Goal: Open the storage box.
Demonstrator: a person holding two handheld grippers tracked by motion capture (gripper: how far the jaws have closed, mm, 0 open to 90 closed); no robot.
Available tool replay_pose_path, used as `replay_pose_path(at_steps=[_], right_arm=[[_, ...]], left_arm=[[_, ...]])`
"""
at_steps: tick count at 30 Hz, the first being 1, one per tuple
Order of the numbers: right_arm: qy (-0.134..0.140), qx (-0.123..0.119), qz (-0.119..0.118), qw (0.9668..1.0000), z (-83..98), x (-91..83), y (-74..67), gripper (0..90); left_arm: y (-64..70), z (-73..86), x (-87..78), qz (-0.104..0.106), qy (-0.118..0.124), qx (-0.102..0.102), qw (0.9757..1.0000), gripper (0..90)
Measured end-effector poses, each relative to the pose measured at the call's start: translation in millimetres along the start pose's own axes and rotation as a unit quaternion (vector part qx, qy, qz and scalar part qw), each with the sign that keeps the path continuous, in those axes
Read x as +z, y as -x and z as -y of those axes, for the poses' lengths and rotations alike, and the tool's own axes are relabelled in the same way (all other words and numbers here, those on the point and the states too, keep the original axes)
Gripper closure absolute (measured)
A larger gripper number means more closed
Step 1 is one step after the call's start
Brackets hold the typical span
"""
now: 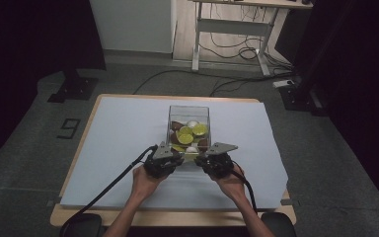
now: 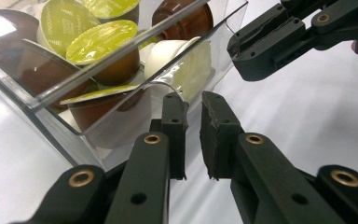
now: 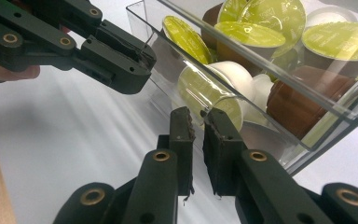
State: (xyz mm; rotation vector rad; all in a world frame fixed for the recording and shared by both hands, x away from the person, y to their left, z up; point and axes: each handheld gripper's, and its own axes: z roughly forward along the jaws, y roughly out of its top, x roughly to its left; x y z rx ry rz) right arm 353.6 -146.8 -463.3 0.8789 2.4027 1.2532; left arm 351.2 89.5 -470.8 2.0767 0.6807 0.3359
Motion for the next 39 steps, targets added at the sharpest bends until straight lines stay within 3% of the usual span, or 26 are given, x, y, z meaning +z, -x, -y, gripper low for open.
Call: replay_pose_path(at_steps=[9,39], right_arm=[[0.000,0.000,0.001,1.0000,3.1,-4.2,-6.9,80.8],[-0.001,-0.010,-0.010,0.9999,14.6,-20.0,-29.6,80.3]], left_arm=[[6.7,4.1,-3.5,0.002,0.006,-0.006,1.0000,79.5],[31.2,16.9,-19.5,0.006,0.011,0.004,0.9999,79.3]])
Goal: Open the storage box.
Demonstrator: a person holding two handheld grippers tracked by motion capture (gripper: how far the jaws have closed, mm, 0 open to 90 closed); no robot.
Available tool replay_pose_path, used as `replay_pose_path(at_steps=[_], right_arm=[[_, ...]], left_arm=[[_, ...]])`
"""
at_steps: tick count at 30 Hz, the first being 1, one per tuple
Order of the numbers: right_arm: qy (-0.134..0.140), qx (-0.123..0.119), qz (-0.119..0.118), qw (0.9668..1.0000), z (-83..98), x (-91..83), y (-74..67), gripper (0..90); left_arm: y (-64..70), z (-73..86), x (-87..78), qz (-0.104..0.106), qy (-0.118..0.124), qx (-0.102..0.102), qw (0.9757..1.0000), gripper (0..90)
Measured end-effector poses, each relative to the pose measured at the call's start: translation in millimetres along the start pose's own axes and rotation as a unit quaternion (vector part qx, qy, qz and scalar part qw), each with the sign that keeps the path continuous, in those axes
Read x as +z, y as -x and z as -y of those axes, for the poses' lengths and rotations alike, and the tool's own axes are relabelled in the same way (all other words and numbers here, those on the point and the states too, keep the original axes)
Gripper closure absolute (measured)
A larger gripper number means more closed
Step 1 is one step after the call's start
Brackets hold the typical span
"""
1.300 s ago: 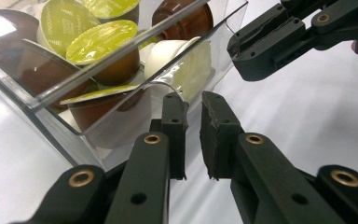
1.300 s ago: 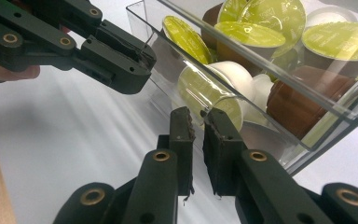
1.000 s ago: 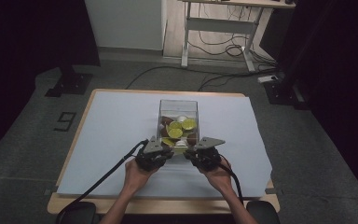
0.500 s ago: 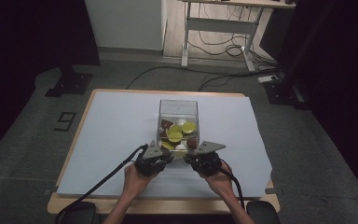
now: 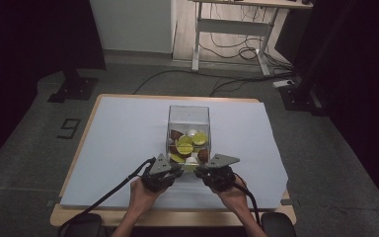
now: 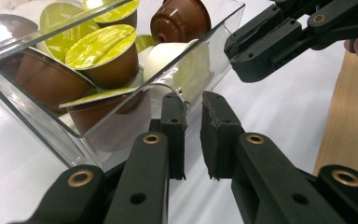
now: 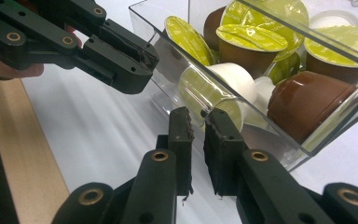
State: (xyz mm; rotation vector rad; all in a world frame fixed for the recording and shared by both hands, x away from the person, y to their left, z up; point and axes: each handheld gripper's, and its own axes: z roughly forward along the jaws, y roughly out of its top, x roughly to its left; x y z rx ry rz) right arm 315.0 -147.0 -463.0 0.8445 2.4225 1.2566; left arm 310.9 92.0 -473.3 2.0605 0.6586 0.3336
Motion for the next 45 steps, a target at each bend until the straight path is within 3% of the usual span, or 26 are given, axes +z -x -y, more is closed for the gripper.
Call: replay_pose_path(at_steps=[27,39,45], right_arm=[[-0.003,-0.001,-0.010,0.9999,8.4,-10.1,-13.6,80.2],[-0.008,0.003,-0.024,0.9997,9.9,-9.6,-11.4,78.6],[-0.012,0.002,-0.024,0.9996,11.8,-10.9,-11.2,75.2]], left_arm=[[17.6,8.0,-8.0,0.000,0.006,0.000,1.0000,79.3],[18.0,7.5,-12.0,-0.007,0.005,0.007,0.9999,78.8],[17.6,10.4,-15.0,0.000,0.004,0.009,1.0000,77.1]])
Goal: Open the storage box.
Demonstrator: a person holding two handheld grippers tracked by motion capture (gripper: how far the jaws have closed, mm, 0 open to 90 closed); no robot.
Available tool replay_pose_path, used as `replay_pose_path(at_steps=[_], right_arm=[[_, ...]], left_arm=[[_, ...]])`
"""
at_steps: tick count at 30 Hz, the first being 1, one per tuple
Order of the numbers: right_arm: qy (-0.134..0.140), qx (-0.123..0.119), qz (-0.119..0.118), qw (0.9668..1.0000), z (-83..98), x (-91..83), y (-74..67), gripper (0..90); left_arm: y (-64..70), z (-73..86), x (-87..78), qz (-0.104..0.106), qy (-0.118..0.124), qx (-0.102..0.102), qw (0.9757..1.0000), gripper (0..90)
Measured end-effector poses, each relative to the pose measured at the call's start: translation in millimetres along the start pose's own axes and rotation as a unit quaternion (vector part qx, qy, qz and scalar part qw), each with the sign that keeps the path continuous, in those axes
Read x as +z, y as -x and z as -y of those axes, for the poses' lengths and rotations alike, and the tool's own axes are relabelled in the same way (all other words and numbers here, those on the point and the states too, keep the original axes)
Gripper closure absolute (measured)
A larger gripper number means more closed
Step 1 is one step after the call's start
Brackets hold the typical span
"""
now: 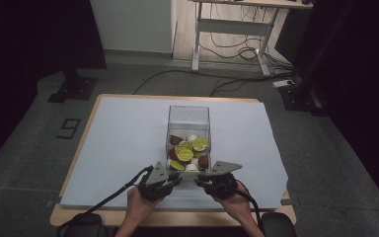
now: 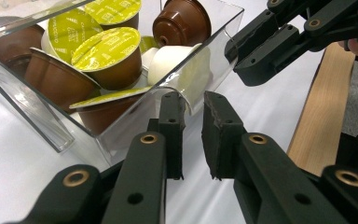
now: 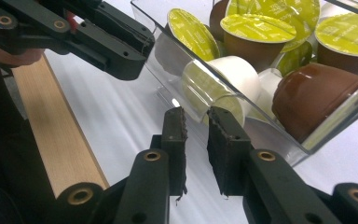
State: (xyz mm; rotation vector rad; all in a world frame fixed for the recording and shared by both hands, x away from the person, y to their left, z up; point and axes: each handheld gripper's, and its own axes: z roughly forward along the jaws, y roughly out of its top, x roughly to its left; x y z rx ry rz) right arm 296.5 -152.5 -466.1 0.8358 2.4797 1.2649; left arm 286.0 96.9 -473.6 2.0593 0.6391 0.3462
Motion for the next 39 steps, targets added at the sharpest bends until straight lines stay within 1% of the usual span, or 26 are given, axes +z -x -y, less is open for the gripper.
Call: replay_pose_path(at_steps=[4,7,8,20,23,28,33,37,39], right_arm=[[-0.005,-0.001,0.000,1.0000,1.4,-1.4,0.2,72.7],[-0.006,0.000,0.000,1.0000,2.1,-2.0,0.5,71.8],[-0.008,-0.002,0.001,1.0000,2.7,-2.7,0.8,70.2],[-0.018,-0.002,0.000,0.9998,8.0,-8.5,1.5,65.0],[-0.022,-0.010,0.003,0.9997,9.6,-10.7,0.3,63.4],[-0.025,-0.012,0.002,0.9996,11.2,-12.4,1.1,61.9],[-0.028,-0.014,0.003,0.9995,12.5,-13.6,5.9,58.5],[-0.031,-0.016,-0.002,0.9994,12.7,-13.8,8.7,56.4],[-0.033,-0.017,-0.005,0.9993,13.0,-14.0,12.1,54.6]], left_arm=[[0.5,2.3,-1.2,-0.003,-0.007,0.005,1.0000,75.7],[0.2,3.7,-2.2,-0.004,-0.009,0.004,0.9999,74.8],[-0.2,5.1,-3.3,-0.004,-0.010,0.003,0.9999,74.4],[-5.1,15.1,-11.8,-0.009,-0.020,-0.004,0.9998,68.0],[-8.0,19.0,-15.2,-0.012,-0.020,-0.011,0.9997,66.5],[-12.7,22.7,-20.4,-0.017,-0.022,-0.016,0.9995,64.3],[-19.0,26.6,-24.5,-0.027,-0.024,-0.020,0.9992,60.3],[-23.1,29.0,-26.6,-0.033,-0.026,-0.023,0.9988,57.6],[-27.5,31.3,-29.1,-0.040,-0.027,-0.028,0.9984,54.6]])
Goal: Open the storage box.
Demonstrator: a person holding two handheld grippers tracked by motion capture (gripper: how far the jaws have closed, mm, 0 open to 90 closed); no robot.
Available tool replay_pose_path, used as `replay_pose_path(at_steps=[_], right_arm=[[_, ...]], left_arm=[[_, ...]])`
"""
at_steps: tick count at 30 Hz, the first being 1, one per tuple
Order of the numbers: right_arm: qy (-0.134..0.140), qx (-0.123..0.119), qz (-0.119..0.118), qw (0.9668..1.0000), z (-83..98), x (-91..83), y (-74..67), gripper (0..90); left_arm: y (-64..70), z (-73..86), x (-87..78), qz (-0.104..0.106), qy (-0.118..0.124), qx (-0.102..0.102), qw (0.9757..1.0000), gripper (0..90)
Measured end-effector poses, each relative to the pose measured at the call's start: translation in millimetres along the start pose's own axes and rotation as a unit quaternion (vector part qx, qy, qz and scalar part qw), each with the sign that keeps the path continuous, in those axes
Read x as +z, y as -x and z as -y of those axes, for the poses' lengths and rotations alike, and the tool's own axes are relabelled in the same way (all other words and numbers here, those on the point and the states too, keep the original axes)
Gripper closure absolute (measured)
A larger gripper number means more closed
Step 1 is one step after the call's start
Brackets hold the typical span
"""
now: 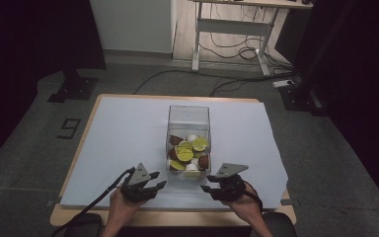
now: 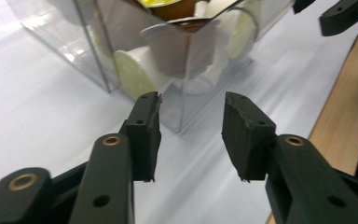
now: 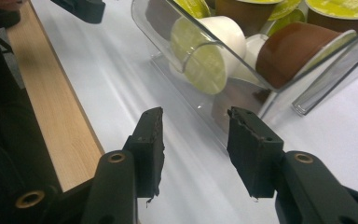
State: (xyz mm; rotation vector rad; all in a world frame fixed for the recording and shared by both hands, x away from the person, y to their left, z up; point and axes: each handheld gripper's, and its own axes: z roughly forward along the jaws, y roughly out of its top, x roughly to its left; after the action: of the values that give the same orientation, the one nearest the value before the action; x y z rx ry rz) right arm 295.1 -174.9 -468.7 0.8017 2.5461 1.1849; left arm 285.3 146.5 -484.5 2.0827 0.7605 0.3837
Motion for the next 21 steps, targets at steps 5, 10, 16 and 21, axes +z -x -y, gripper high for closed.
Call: replay_pose_path(at_steps=[5,10,16,21], right_arm=[[-0.006,0.004,-0.005,1.0000,0.7,0.4,5.5,53.3],[-0.013,0.006,-0.010,0.9998,1.6,0.4,9.8,52.1],[-0.017,0.018,-0.007,0.9997,3.4,-1.4,16.8,49.8],[-0.016,0.022,-0.004,0.9996,3.9,-1.3,23.6,48.7]], left_arm=[[-6.6,2.5,-2.6,-0.008,-0.001,-0.008,0.9999,50.0],[-14.5,4.6,-3.3,-0.013,-0.006,-0.015,0.9998,43.6],[-20.1,6.9,-1.9,-0.017,-0.010,-0.022,0.9996,35.5],[-25.0,9.1,1.1,-0.022,-0.015,-0.026,0.9993,31.3]])
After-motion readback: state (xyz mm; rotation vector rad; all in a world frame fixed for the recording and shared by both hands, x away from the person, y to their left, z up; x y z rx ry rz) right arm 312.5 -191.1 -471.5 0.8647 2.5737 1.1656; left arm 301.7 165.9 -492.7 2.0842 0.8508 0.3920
